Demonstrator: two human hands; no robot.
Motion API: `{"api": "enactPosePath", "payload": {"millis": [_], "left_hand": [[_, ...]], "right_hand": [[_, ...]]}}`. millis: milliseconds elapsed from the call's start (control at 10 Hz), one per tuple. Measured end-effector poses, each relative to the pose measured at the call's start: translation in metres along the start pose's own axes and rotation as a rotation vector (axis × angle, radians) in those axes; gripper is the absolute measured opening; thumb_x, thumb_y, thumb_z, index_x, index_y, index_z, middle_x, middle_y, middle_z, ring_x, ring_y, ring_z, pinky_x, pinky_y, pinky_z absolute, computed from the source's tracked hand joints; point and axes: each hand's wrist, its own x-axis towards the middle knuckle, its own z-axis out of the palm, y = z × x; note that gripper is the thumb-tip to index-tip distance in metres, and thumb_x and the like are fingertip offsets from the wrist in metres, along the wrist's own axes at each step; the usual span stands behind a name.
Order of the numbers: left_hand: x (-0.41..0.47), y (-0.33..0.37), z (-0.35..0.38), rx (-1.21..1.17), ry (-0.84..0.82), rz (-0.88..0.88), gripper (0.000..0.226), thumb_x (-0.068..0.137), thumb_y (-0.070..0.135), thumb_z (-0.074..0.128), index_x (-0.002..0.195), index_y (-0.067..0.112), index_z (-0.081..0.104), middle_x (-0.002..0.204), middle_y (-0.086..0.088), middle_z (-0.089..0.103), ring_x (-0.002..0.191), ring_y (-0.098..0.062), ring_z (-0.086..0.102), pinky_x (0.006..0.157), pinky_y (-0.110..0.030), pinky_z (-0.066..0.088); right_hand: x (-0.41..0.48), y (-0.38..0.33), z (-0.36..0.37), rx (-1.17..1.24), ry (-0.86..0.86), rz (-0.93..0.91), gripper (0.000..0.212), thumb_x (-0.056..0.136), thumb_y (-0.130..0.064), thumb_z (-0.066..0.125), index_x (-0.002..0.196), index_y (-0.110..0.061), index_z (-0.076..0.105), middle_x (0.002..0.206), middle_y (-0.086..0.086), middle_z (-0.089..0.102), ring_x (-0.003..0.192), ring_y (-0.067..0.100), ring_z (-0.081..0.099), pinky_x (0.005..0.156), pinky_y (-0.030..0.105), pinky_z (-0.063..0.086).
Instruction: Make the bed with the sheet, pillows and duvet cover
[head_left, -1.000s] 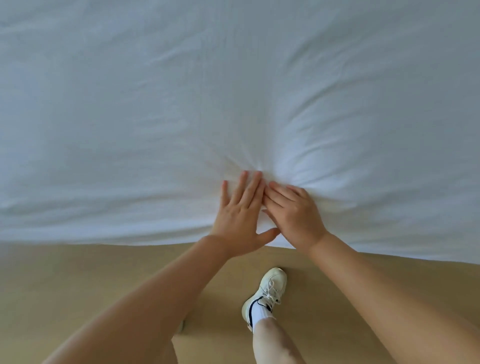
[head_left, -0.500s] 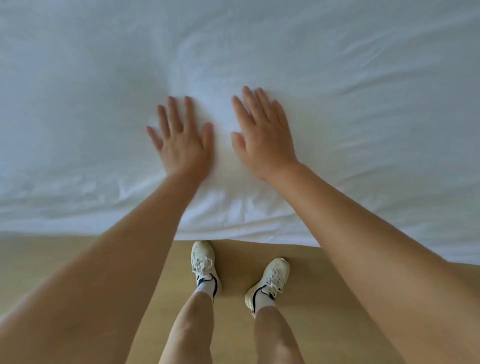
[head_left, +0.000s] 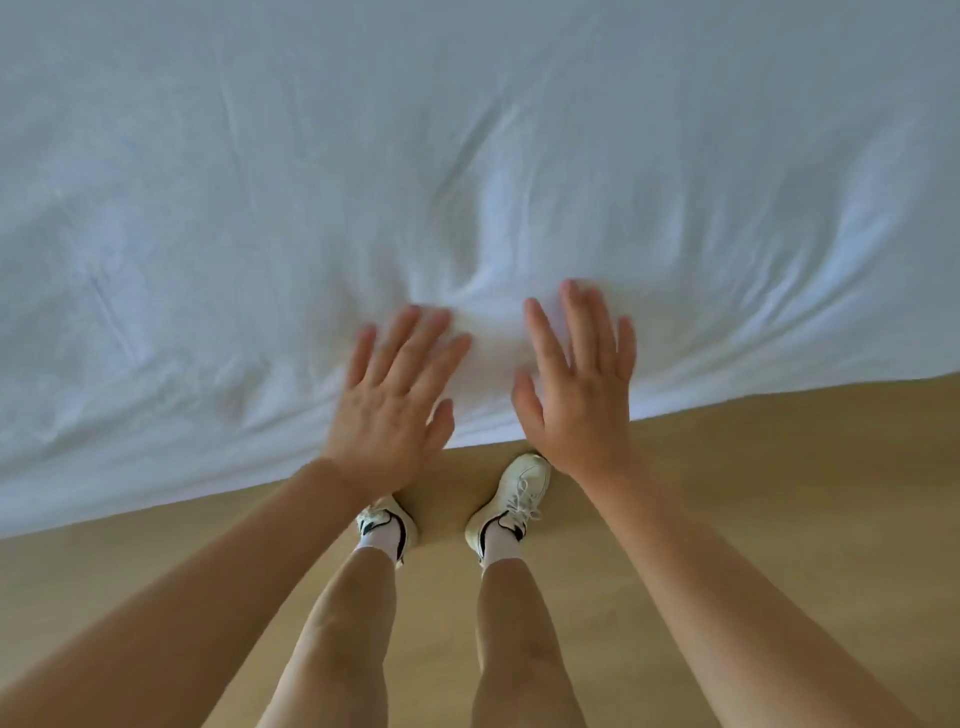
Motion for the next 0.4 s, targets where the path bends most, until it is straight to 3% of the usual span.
{"api": "enactPosePath", "payload": {"millis": [100, 200, 300, 400], "left_hand": [[-0.033, 0.024, 0.024, 0.230, -0.942, 0.010, 0.059, 0.094, 0.034, 0.041, 0.149, 0.026, 0.021, 0.159, -0.007, 0.005, 0.145, -0.033, -0.004, 0.114, -0.056, 0.000], [-0.068, 0.056, 0.023, -0.029, -0.950, -0.149, 0.039, 0.093, 0.030, 0.043, 0.130, 0.022, 0.050, 0.138, 0.004, 0.046, 0.133, -0.016, 0.036, 0.112, -0.039, 0.019], [-0.060, 0.079, 0.010, -0.170, -0.302, -0.232, 0.047, 0.077, 0.022, 0.053, 0.122, 0.011, 0.059, 0.126, -0.012, 0.057, 0.121, -0.031, 0.051, 0.101, -0.049, 0.037], [-0.036, 0.077, 0.012, -0.122, -0.479, -0.583, 0.065, 0.086, 0.027, 0.054, 0.146, 0.019, 0.029, 0.153, -0.015, 0.021, 0.142, -0.030, 0.014, 0.111, -0.051, 0.018]], "right_hand": [[-0.054, 0.038, 0.016, -0.183, -0.622, 0.016, 0.066, 0.094, -0.029, 0.041, 0.151, -0.024, 0.008, 0.158, 0.012, -0.005, 0.145, 0.034, 0.003, 0.114, 0.052, 0.007], [-0.120, 0.081, -0.005, 0.004, -0.689, 0.176, 0.059, 0.093, -0.023, 0.043, 0.149, -0.014, 0.024, 0.158, 0.013, 0.006, 0.143, 0.034, 0.012, 0.112, 0.054, 0.020], [-0.104, 0.108, -0.026, 0.098, -0.008, 0.102, 0.059, 0.082, -0.020, 0.046, 0.140, -0.012, 0.036, 0.147, 0.014, 0.028, 0.135, 0.036, 0.027, 0.106, 0.053, 0.024], [-0.072, 0.146, -0.024, 0.017, -0.095, 0.072, 0.062, 0.084, -0.020, 0.043, 0.144, -0.015, 0.028, 0.150, 0.013, 0.024, 0.139, 0.034, 0.021, 0.106, 0.050, 0.023]]}}
